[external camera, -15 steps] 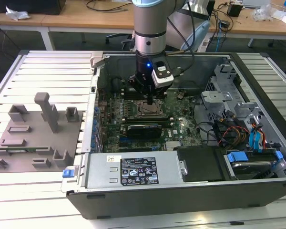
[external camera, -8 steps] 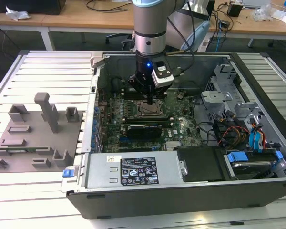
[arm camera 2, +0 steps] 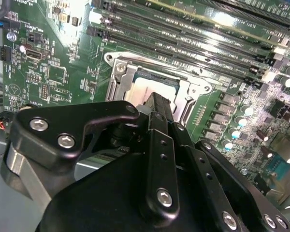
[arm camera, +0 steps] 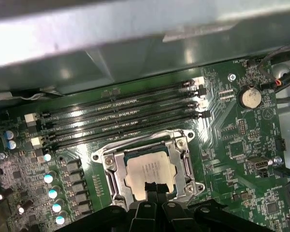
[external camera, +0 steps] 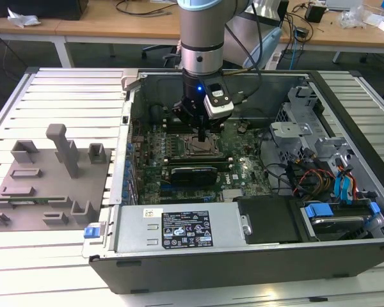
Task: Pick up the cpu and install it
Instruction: 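Install the second cpu locking lever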
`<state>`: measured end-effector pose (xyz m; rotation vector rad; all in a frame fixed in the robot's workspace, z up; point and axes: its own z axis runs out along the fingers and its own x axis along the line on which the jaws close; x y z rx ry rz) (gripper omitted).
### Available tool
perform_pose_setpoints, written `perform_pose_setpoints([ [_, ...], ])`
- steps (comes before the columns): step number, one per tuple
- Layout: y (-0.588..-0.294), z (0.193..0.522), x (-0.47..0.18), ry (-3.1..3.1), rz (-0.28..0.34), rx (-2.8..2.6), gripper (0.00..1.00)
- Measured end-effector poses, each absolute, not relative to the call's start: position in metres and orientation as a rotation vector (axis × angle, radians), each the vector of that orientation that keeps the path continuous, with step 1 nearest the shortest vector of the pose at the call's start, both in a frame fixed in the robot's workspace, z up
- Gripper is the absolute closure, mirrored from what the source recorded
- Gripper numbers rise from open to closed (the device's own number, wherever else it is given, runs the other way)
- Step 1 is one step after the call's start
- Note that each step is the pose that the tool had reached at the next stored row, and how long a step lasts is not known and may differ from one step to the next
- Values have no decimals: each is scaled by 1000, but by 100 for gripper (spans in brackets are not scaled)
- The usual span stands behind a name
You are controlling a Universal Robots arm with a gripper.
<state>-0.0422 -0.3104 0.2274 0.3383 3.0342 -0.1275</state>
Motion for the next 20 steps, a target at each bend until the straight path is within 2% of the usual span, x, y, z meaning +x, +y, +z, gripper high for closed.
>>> perform_pose_setpoints([
  [13,-320,236,-42,3034,-126,338,89],
  [20,-338,236,-42,3034,-126,338,89],
])
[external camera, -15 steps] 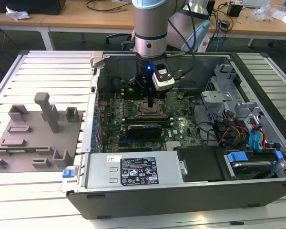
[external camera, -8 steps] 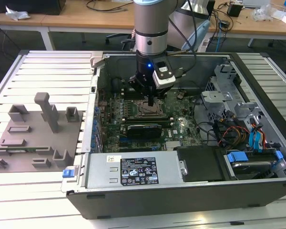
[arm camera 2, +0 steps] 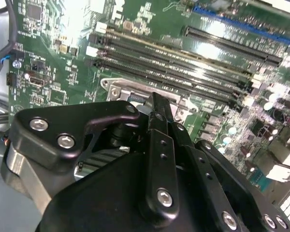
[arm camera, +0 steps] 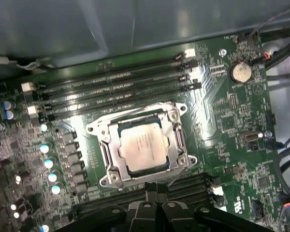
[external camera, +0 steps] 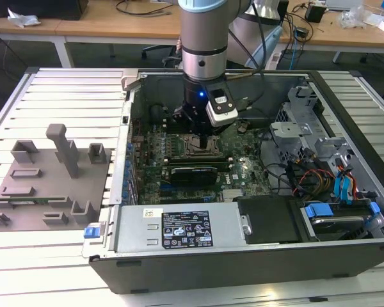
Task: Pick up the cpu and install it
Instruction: 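Install the second cpu locking lever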
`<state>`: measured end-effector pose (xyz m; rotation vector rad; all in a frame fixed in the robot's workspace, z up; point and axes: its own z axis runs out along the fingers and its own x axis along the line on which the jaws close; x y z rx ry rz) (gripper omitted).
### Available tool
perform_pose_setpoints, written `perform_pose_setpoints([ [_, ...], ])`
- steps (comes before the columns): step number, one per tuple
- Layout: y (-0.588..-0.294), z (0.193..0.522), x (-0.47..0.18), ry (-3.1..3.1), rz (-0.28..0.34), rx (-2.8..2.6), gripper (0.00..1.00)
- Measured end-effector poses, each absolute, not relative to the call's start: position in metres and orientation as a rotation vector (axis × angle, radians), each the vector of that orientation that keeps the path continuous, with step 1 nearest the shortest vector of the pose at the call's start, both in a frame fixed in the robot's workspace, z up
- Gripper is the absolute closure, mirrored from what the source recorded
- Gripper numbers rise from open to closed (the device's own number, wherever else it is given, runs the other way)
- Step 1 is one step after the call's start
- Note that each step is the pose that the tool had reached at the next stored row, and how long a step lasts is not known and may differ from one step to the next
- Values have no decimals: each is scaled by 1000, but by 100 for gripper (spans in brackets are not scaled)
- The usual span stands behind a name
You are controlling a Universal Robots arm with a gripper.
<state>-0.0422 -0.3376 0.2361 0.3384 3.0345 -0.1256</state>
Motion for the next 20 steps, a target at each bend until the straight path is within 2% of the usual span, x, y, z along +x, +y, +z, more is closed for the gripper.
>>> perform_pose_setpoints([
  [20,-348,233,-45,3048,-88,188,89],
])
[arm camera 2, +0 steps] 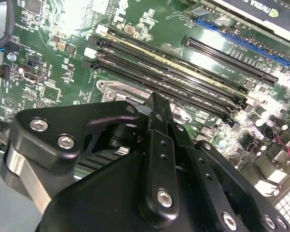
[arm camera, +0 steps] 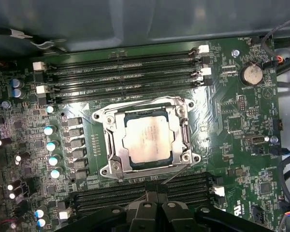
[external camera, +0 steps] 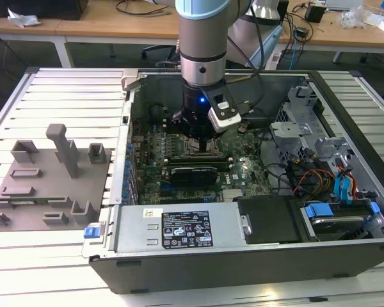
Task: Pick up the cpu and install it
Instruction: 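Install the second cpu locking lever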
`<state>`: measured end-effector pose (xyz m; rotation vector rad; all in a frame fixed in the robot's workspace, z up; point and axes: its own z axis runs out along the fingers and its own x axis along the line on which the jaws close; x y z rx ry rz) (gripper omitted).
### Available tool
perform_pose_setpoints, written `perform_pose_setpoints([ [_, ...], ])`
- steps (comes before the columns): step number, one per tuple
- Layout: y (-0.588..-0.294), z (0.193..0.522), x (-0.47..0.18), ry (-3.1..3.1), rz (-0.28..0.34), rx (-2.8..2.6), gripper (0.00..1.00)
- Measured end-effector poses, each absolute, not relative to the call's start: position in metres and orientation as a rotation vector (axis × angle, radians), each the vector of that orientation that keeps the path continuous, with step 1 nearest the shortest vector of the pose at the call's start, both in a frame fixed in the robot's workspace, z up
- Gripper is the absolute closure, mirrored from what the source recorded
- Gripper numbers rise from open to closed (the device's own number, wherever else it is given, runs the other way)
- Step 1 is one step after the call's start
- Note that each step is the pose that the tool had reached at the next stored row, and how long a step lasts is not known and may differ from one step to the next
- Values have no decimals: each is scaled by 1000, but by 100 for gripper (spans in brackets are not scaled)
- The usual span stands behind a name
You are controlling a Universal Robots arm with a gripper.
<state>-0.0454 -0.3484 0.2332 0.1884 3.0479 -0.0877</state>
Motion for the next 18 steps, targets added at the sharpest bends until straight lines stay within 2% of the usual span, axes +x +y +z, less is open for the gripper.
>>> perform_pose_setpoints([
  [18,-359,232,-57,3050,-70,-33,89],
])
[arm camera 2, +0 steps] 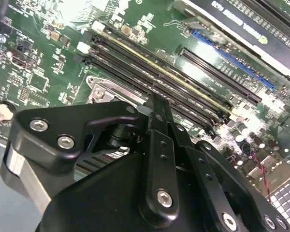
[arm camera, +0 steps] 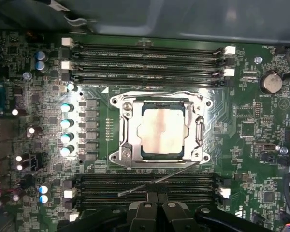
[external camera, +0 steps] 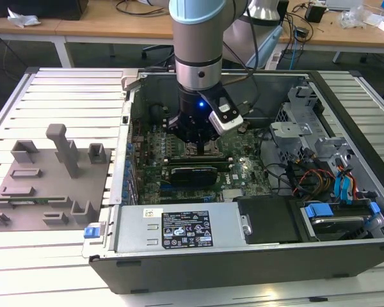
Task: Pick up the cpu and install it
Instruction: 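Install the second cpu locking lever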
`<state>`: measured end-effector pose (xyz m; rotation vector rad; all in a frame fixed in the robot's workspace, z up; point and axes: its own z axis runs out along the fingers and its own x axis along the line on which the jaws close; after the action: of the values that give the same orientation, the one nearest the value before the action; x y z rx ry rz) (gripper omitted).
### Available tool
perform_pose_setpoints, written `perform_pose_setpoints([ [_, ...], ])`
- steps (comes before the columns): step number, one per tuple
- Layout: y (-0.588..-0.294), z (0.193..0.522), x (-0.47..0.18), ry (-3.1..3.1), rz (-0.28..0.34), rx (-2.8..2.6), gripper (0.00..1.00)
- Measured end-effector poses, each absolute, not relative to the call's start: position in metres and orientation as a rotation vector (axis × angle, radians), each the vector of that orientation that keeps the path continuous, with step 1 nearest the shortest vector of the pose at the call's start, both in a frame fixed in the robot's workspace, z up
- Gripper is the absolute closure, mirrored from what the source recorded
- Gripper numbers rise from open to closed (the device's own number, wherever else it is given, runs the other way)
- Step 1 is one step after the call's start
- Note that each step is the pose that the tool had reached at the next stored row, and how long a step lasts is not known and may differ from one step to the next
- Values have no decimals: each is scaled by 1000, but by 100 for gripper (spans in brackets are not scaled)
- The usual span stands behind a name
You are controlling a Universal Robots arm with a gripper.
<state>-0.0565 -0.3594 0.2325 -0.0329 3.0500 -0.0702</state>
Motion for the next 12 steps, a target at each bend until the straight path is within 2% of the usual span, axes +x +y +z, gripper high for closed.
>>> perform_pose_setpoints([
  [7,-360,228,-61,3050,-12,-53,89],
  [12,-360,228,-61,3050,-12,-53,89],
])
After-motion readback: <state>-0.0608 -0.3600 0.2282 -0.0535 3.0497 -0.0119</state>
